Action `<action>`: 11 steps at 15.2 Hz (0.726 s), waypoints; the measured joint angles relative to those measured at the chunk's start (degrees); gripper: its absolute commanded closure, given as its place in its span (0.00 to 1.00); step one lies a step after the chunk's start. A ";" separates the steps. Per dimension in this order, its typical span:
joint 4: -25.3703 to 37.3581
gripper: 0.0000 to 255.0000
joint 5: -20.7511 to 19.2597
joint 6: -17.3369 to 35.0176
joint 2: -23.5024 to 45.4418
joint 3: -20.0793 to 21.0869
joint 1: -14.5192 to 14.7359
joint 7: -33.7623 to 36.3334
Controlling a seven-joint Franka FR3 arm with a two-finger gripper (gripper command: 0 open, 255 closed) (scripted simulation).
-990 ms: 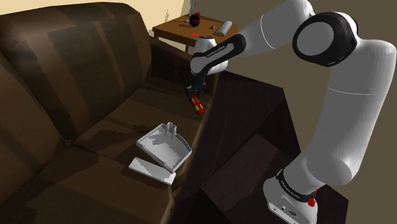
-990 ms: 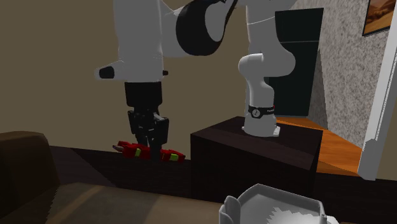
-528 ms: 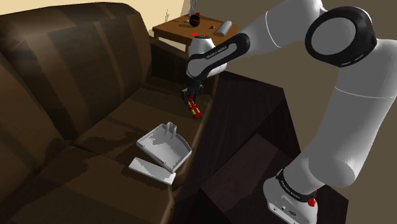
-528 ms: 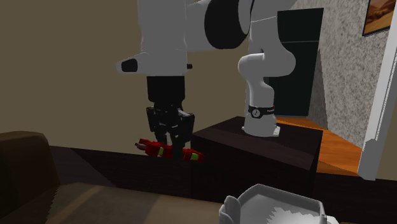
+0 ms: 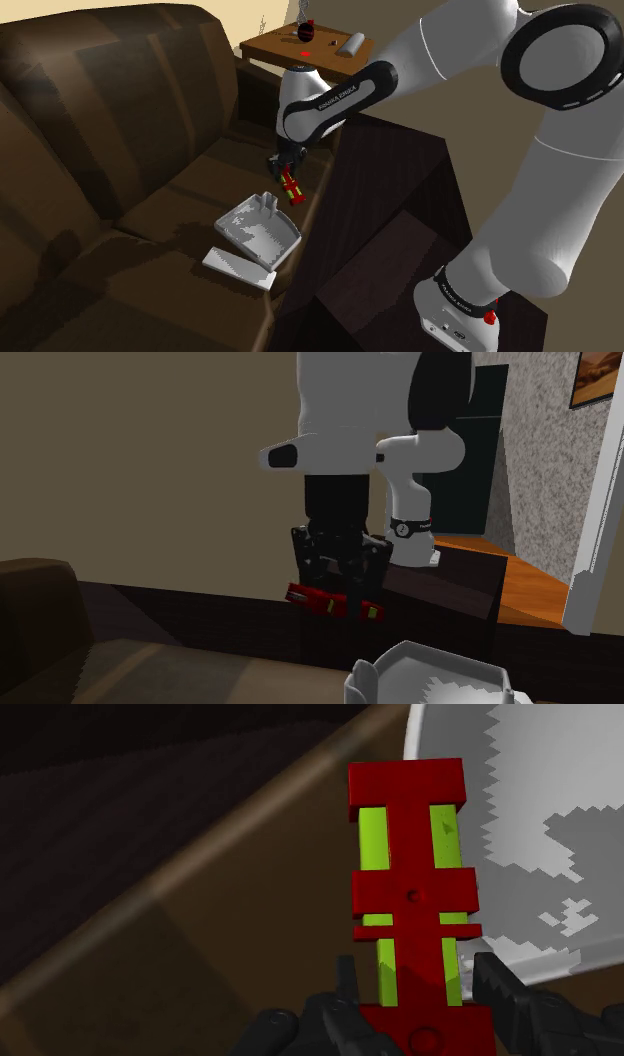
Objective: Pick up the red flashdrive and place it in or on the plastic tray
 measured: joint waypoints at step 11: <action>-2.63 1.00 -1.53 2.12 -0.47 4.07 8.58 13.76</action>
